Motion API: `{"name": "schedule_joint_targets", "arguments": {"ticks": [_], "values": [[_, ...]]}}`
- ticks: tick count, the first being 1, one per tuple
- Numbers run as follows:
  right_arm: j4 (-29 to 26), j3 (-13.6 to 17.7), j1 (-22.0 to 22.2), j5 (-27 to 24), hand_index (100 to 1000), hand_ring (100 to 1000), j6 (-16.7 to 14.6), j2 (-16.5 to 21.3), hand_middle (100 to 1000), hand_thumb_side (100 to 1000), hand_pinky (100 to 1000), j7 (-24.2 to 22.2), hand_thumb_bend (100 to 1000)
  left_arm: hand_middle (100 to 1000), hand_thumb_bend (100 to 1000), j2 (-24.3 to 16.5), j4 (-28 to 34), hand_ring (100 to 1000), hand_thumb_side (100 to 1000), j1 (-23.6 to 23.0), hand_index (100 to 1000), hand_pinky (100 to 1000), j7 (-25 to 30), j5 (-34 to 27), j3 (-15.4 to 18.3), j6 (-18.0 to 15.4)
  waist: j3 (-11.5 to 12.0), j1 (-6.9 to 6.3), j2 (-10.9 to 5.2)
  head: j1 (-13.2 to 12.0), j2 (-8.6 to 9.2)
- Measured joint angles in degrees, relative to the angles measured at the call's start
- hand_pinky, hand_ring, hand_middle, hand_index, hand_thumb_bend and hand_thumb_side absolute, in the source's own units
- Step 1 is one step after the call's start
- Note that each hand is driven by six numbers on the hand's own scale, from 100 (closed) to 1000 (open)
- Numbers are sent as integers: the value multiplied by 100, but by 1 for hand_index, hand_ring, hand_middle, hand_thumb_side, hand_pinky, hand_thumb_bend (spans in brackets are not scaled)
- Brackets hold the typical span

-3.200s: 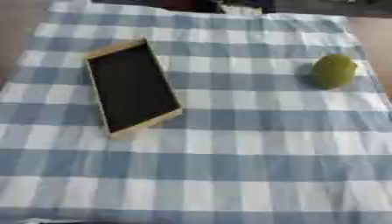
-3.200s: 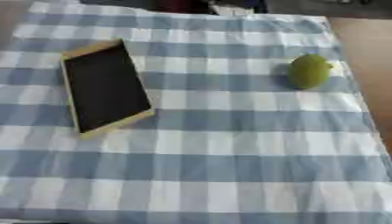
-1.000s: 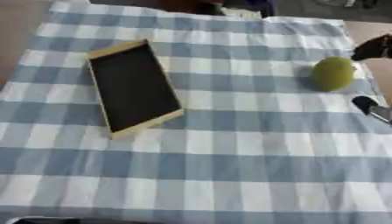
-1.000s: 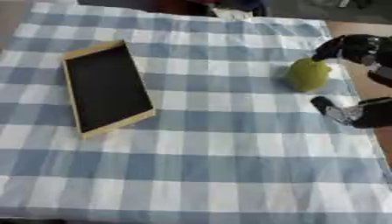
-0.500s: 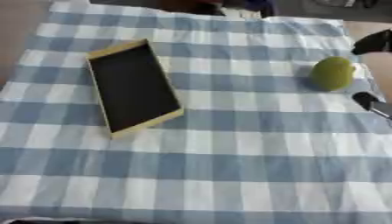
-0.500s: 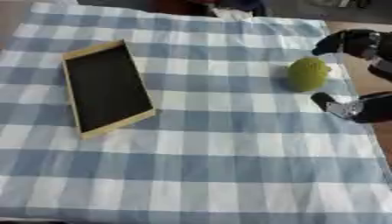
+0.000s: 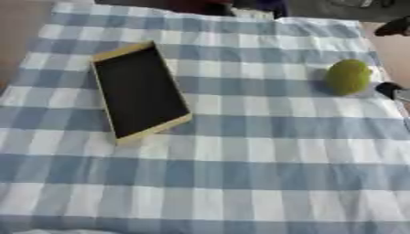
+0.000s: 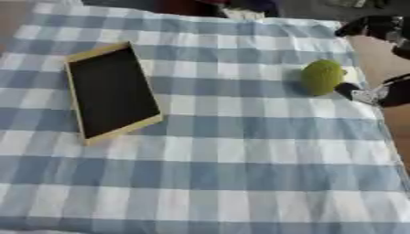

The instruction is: Pick up objects on the table and place them in the box.

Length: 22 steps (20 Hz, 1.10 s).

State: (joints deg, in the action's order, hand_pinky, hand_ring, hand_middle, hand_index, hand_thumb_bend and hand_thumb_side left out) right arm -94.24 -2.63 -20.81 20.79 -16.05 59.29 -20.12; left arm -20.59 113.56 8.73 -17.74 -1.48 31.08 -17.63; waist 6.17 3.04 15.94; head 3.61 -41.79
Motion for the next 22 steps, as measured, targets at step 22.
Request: {"name": "schedule_joint_targets", "arguments": {"ticks": [22], "values": [[2953,-302,-1807,374,924,880,-460,-1037,895,100,860,-898,406,738,100,64,0,521,496,12,860,688,62,-57,-16,51,108,-27,97,62,11]]}}
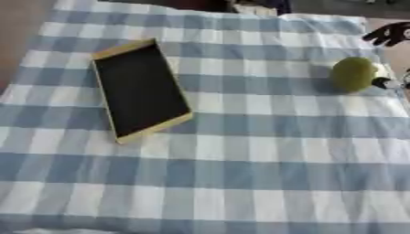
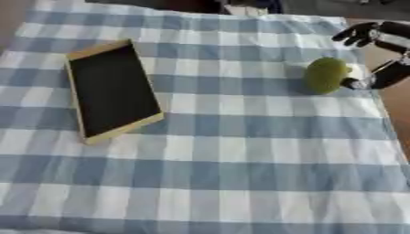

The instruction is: Pick up objects on the table and place them in the box.

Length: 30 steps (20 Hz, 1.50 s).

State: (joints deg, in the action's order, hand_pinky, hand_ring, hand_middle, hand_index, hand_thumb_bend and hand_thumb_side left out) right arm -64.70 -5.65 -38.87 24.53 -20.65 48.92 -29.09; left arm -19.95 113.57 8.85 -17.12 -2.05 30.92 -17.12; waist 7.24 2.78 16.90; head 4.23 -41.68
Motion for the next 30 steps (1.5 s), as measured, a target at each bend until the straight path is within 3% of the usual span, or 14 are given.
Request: {"name": "schedule_joint_targets", "arguments": {"ticks": [8,15,16,19,24,30], "values": [[790,6,-337,516,921,882,-24,-400,896,100,859,39,414,738,100,43,0,520,498,28,860,688,19,-6,0,1,58,-20,64,38,20],[1178,90,-452,873,913,877,-78,-488,885,100,853,120,412,738,100,62,0,519,501,43,861,688,42,-29,-1,-5,83,-22,107,45,51],[1197,90,-452,912,904,864,-89,-503,858,100,841,122,389,737,100,72,0,519,500,48,860,689,44,-33,-1,-5,83,-22,108,46,51],[1239,90,-452,975,833,765,-104,-518,751,100,787,121,100,736,100,88,0,518,500,67,860,689,47,-45,-1,-6,84,-22,109,47,52],[1231,90,-445,795,707,677,-38,-553,580,100,738,209,100,735,100,88,0,518,498,70,860,689,48,-47,-1,-6,91,-22,109,47,62],[846,62,-298,366,639,606,28,-550,502,100,691,450,100,734,100,88,0,517,500,77,860,689,49,-47,-2,-6,84,-18,109,44,64]]}}
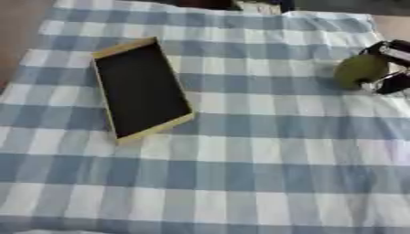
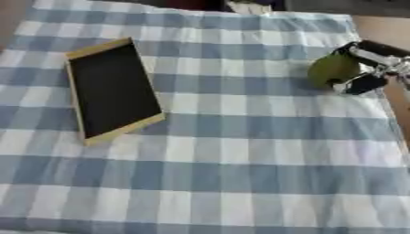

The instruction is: Pick up objects on the table and place them in the box.

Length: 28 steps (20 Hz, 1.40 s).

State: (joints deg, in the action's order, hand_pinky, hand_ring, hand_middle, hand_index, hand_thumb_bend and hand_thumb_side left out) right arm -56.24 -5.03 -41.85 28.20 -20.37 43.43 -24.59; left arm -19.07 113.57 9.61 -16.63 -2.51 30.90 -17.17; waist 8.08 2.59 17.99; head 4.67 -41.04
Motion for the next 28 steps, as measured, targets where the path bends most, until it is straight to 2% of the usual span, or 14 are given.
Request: {"name": "schedule_joint_targets", "arguments": {"ticks": [5,10,13,17,22,28], "values": [[-536,-22,118,-240,636,598,43,91,499,100,683,211,100,732,100,0,0,516,499,1,860,690,0,0,0,0,-9,4,-1,-4,2],[-1585,-25,146,-367,626,596,77,302,497,100,676,321,100,731,100,0,0,516,498,1,860,690,0,0,0,0,-26,19,-7,-2,2],[-2344,-86,7,-374,617,592,89,369,493,100,672,342,100,731,100,-1,0,516,498,1,860,690,0,0,-1,0,-29,26,-30,6,1],[-3231,-418,-447,-384,610,576,147,323,491,100,652,203,100,731,100,-2,0,516,498,1,860,690,12,-1,-19,12,-21,41,-55,55,-15],[-3800,-928,-1233,-334,612,576,208,-284,494,100,644,-253,100,731,100,-2,0,518,498,1,860,690,28,-9,-41,22,22,38,-91,127,-24],[-3753,-1236,-1769,1,618,577,343,-1516,497,100,649,-648,100,732,100,-2,0,519,493,52,860,690,53,-60,-81,0,87,32,-97,252,-24]]}}
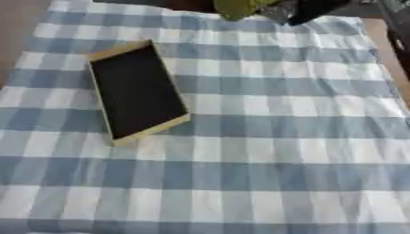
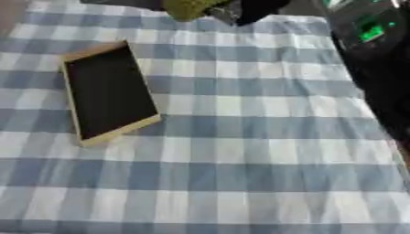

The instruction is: Pick up objects on the table and place them in the box.

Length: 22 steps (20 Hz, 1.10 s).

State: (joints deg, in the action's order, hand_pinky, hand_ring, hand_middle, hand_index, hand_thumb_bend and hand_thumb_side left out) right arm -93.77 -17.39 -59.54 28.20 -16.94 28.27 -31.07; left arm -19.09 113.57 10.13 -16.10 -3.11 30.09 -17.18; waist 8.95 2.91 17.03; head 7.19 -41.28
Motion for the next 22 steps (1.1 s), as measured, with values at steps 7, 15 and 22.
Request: {"name": "schedule_joint_targets", "arguments": {"ticks": [7,15,22], "values": [[845,-240,-82,1026,625,579,-169,-1340,501,100,664,28,100,733,100,0,0,520,490,58,859,690,28,-58,-46,-21,73,-42,29,165,3],[2243,-218,101,2173,632,574,-327,-2350,500,100,667,792,100,733,100,5,0,519,495,135,859,690,71,-97,-63,-23,194,-29,97,311,44],[3000,-95,267,2627,654,590,-329,-2671,516,100,683,1103,100,733,100,44,0,518,496,198,859,690,78,-121,-66,-24,275,-27,172,351,109]]}}
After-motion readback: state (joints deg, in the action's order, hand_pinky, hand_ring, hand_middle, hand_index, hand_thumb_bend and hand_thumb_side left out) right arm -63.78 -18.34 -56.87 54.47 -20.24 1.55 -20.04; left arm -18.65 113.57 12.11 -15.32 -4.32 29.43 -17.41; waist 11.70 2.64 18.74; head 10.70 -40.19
